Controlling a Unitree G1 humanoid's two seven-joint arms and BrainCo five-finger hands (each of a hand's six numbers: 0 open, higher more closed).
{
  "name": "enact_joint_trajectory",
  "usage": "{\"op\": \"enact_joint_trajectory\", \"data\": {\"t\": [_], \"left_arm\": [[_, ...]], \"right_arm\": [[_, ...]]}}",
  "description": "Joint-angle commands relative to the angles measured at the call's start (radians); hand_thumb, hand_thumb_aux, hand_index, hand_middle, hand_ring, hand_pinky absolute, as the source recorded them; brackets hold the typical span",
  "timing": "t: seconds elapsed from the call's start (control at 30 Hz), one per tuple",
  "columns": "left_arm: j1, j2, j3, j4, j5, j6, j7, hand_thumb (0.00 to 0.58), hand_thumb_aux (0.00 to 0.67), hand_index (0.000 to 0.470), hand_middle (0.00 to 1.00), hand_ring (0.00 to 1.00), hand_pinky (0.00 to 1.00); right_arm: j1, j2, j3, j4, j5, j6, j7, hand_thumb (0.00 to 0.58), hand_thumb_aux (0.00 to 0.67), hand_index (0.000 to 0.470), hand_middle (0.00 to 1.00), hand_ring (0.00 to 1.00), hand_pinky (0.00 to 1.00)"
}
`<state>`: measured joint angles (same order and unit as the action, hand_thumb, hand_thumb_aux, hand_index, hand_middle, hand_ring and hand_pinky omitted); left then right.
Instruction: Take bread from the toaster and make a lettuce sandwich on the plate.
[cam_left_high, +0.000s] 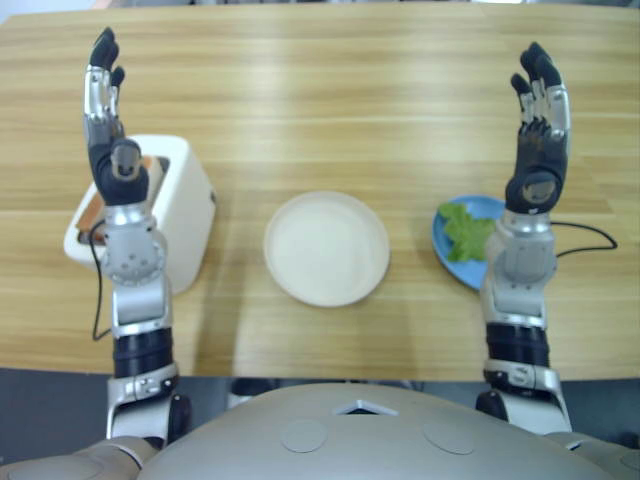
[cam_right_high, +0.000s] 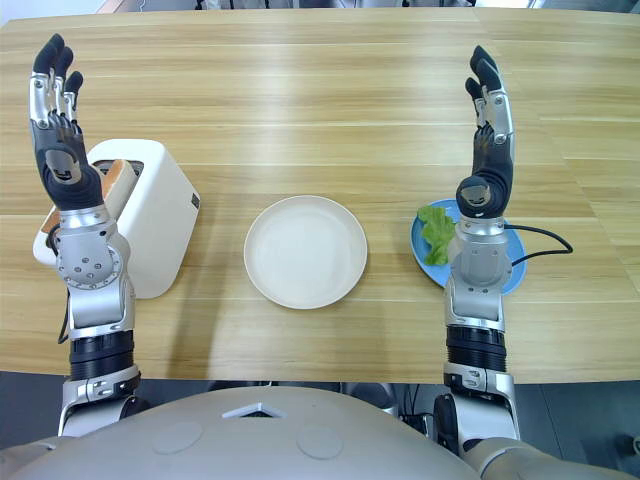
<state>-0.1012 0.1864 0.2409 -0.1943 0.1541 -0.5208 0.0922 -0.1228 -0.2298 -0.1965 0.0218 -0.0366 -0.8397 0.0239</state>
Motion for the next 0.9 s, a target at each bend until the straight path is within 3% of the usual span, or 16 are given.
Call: {"op": "enact_joint_trajectory", "data": {"t": [0.03,0.53,0.67,0.9], "left_arm": [[0.007,0.017,-0.016,0.004,-0.003,0.02,-0.024,0.0,0.0,0.0,0.0,0.0,0.0],[0.003,0.049,-0.001,-0.043,0.044,0.04,-0.046,0.0,0.0,0.0,0.0,0.0,0.0],[0.001,0.211,0.146,-0.099,0.035,0.125,-0.089,0.0,0.0,0.0,0.0,0.0,0.0],[0.13,0.61,0.409,0.096,0.165,0.187,-0.178,0.0,0.0,0.0,0.0,0.0,0.0]], "right_arm": [[0.009,-0.007,0.008,-0.016,0.009,-0.002,0.015,0.0,0.0,0.0,0.0,0.0,0.0],[0.008,-0.003,0.019,-0.004,-0.009,-0.008,0.023,0.0,0.0,0.0,0.0,0.0,0.0],[0.017,-0.006,0.012,-0.002,-0.007,-0.013,0.021,0.0,0.0,0.0,0.0,0.0,0.0],[0.061,-0.003,-0.012,-0.026,-0.018,-0.022,0.003,0.0,0.0,0.0,0.0,0.0,0.0]]}}
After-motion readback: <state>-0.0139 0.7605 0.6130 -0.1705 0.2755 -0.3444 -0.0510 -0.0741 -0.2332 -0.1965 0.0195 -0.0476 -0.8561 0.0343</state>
